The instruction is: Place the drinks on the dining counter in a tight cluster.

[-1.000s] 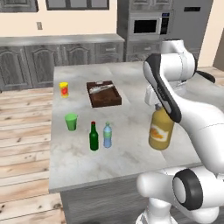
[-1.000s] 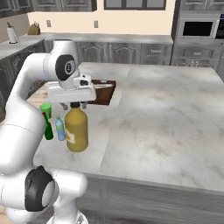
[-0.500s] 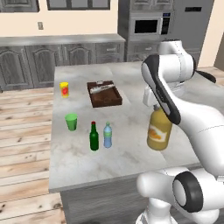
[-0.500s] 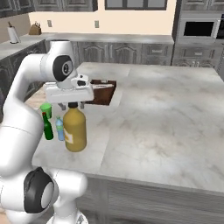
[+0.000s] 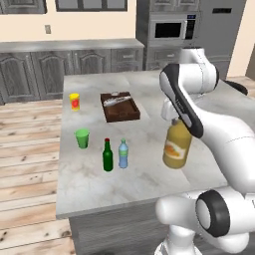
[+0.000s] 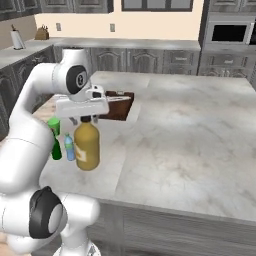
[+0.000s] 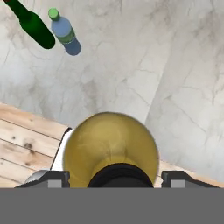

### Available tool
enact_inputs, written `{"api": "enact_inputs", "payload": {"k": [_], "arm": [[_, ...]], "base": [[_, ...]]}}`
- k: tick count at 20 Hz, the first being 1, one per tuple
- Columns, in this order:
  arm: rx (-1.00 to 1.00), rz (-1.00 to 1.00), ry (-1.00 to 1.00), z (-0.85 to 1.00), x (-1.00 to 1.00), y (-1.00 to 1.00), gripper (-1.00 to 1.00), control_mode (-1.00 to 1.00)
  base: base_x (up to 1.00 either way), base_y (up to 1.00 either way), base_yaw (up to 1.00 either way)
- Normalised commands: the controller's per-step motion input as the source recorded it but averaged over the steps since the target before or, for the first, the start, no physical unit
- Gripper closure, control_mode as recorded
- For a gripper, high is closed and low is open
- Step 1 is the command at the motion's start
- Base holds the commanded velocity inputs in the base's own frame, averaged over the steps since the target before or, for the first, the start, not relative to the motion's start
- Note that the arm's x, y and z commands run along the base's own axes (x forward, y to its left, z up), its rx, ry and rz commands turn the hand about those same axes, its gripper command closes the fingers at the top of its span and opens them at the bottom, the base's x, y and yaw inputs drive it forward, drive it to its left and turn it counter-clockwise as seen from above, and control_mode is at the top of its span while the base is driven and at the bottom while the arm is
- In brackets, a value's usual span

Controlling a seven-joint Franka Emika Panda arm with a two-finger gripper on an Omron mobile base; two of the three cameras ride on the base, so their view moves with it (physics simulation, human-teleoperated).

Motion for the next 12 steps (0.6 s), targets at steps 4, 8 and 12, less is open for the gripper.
{"api": "enact_inputs", "payload": {"k": [4, 8, 12], "arm": [[0.08, 0.28, 0.0, -0.13, 0.67, 0.0, 1.0, -1.0], [0.01, 0.17, 0.0, -0.22, 0.64, 0.0, 1.0, -1.0], [-0.01, 0.04, 0.0, -0.28, 0.57, 0.23, 1.0, -1.0]], "base": [[0.0, 0.0, 0.0], [0.0, 0.0, 0.0], [0.0, 0.0, 0.0]]}}
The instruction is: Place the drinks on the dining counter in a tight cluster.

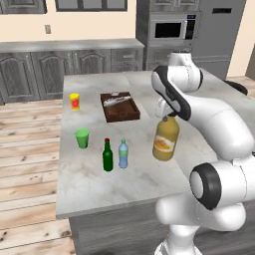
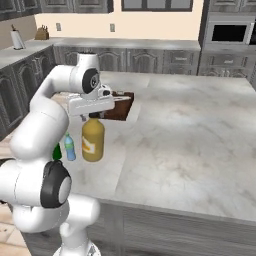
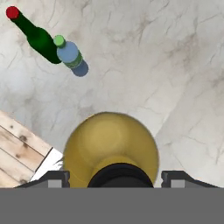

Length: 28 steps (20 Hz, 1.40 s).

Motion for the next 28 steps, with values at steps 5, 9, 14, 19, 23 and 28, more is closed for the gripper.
{"api": "enact_inputs", "payload": {"k": [5, 9, 14, 19, 23, 28], "arm": [[-0.03, 0.0, 0.0, -0.26, 0.37, 0.27, 1.0, -1.0], [-0.01, 0.0, 0.0, -0.33, 0.26, 0.14, 1.0, -1.0], [0.0, -0.01, 0.0, -0.37, 0.37, 0.05, 1.0, -1.0], [-0.01, -0.07, 0.0, -0.13, 0.39, 0.06, 1.0, -1.0], [-0.03, -0.04, 0.0, -0.09, 0.32, 0.18, 1.0, -1.0], [0.0, 0.0, 0.0, -0.13, -0.03, 0.03, 1.0, -1.0]], "base": [[0.0, 0.0, 0.0], [0.0, 0.0, 0.0], [0.0, 0.0, 0.0], [0.0, 0.0, 0.0], [0.0, 0.0, 0.0], [0.0, 0.0, 0.0]]}}
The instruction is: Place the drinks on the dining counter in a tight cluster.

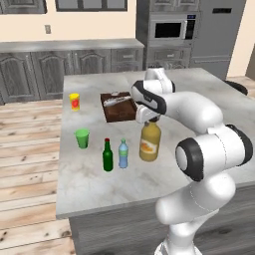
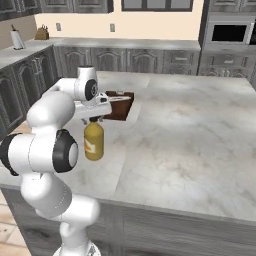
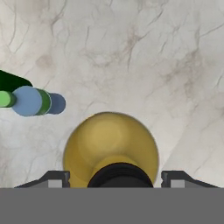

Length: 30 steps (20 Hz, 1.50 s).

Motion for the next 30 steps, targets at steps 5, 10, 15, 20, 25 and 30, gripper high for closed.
{"api": "enact_inputs", "payload": {"k": [5, 10, 15, 20, 25, 30], "arm": [[-0.02, 0.0, 0.0, -0.1, -0.02, 0.05, 1.0, -1.0], [-0.01, 0.0, 0.0, -0.41, 0.0, 0.26, 1.0, -1.0], [-0.02, 0.0, 0.0, -0.26, 0.0, 0.18, 1.0, -1.0], [-0.02, 0.0, 0.0, -0.03, 0.12, 0.02, 1.0, -1.0], [0.0, 0.0, 0.0, -0.01, 0.0, 0.0, 1.0, -1.0], [0.0, 0.0, 0.0, 0.0, 0.0, -0.01, 1.0, -1.0]], "base": [[0.0, 0.0, 0.0], [0.0, 0.0, 0.0], [0.0, 0.0, 0.0], [0.0, 0.0, 0.0], [0.0, 0.0, 0.0], [0.0, 0.0, 0.0]]}}
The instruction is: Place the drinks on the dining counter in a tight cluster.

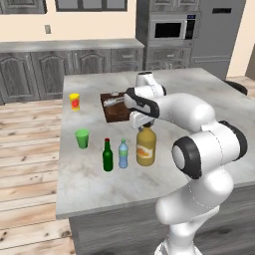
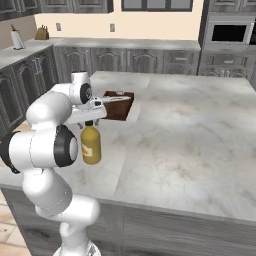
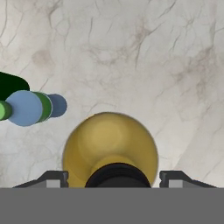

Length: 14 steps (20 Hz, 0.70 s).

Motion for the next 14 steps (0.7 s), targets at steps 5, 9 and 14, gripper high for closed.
{"api": "enact_inputs", "payload": {"k": [5, 9, 14], "arm": [[0.0, 0.0, 0.0, 0.0, 0.0, 0.0, -1.0, -1.0], [0.0, 0.0, 0.0, 0.0, 0.0, 0.0, -1.0, -1.0], [0.0, 0.0, 0.01, 0.0, 0.0, 0.0, -1.0, -1.0]], "base": [[0.0, 0.0, 0.0], [0.0, 0.0, 0.0], [0.0, 0.0, 0.0]]}}
